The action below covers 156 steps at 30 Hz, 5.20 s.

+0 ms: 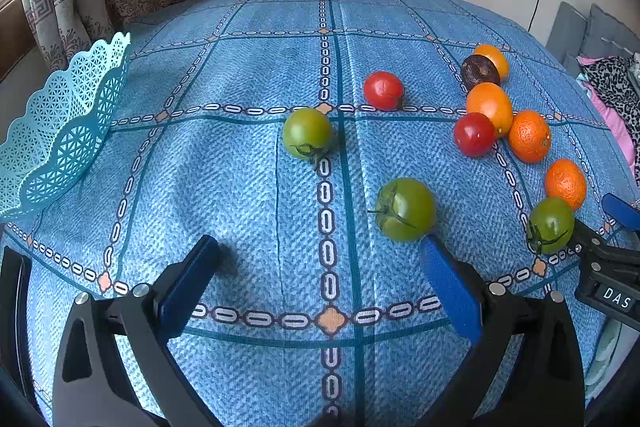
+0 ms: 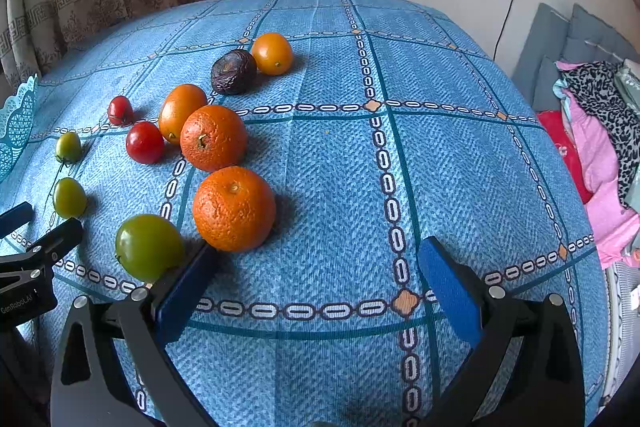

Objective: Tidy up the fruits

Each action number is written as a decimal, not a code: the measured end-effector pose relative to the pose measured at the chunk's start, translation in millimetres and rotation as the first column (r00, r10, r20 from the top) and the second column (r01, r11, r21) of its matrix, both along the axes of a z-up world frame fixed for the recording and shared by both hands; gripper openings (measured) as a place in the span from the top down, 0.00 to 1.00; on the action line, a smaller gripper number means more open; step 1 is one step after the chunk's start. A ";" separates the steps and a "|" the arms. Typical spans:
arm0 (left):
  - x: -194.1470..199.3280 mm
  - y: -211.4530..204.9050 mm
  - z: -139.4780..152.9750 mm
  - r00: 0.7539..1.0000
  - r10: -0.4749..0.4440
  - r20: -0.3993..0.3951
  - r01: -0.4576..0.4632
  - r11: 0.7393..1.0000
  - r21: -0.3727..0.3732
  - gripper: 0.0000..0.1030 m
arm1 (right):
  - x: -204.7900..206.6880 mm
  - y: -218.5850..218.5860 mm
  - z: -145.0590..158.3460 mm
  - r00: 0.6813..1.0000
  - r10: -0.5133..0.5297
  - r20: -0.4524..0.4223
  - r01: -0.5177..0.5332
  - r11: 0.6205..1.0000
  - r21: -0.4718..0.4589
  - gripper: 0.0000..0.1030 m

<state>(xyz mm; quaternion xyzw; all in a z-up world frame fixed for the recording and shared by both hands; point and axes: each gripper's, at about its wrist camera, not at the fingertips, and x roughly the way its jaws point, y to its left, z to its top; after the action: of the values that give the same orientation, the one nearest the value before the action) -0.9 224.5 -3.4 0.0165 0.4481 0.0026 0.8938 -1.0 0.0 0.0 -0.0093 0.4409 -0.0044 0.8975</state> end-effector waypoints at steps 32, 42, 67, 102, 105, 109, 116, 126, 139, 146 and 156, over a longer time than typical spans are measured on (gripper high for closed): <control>-33.9 8.0 23.9 0.989 -0.054 0.141 0.060 0.998 -0.036 0.02 | -2.0 -2.8 1.9 0.999 0.048 -0.020 -0.047 0.998 0.031 0.05; -21.1 -4.7 18.3 0.991 -0.104 0.079 0.102 0.995 0.022 0.09 | -11.2 -6.7 9.4 0.992 0.124 -0.015 -0.122 0.990 0.074 0.05; 14.8 -18.4 8.1 0.990 -0.140 -0.032 0.138 0.989 -0.058 0.22 | -15.7 0.3 22.9 0.981 0.182 0.067 -0.189 0.975 0.115 0.23; -10.8 -9.6 15.2 0.986 -0.157 0.059 0.161 0.984 -0.079 0.65 | 6.1 -10.2 12.0 0.983 0.180 0.030 -0.179 0.917 0.355 0.49; -10.6 -6.9 15.9 0.987 -0.151 0.057 0.156 0.984 -0.084 0.65 | 5.7 -9.9 10.6 0.983 0.180 0.027 -0.178 0.915 0.362 0.62; -11.3 -3.2 18.2 0.988 -0.144 0.058 0.148 0.985 -0.088 0.65 | 2.6 -10.8 11.4 0.983 0.182 0.031 -0.180 0.910 0.374 0.63; -16.9 12.7 33.5 0.990 -0.108 0.091 0.116 0.990 -0.084 0.65 | -13.0 -11.9 31.2 0.985 0.141 0.094 -0.163 0.942 0.295 0.63; -24.9 62.3 83.4 0.979 -0.006 0.205 0.019 0.998 -0.060 0.65 | -26.0 1.3 80.3 0.968 0.136 0.212 -0.197 0.933 0.300 0.63; -23.2 156.5 117.2 0.929 0.191 0.318 -0.198 0.980 -0.010 0.65 | -7.4 94.5 116.3 0.928 0.267 0.258 -0.337 0.899 0.280 0.63; -15.5 205.3 116.6 0.913 0.274 0.303 -0.275 0.961 -0.043 0.65 | 8.5 164.5 128.7 0.896 0.359 0.261 -0.426 0.860 0.282 0.63; -4.5 244.0 101.9 0.903 0.354 0.245 -0.346 0.935 -0.075 0.65 | 26.0 244.2 124.3 0.859 0.460 0.226 -0.510 0.809 0.292 0.63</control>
<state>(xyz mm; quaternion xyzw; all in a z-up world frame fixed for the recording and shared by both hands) -5.5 468.5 98.5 -0.0780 0.3251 0.1583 0.9291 25.0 244.2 124.3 0.0345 0.3515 0.3012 0.8857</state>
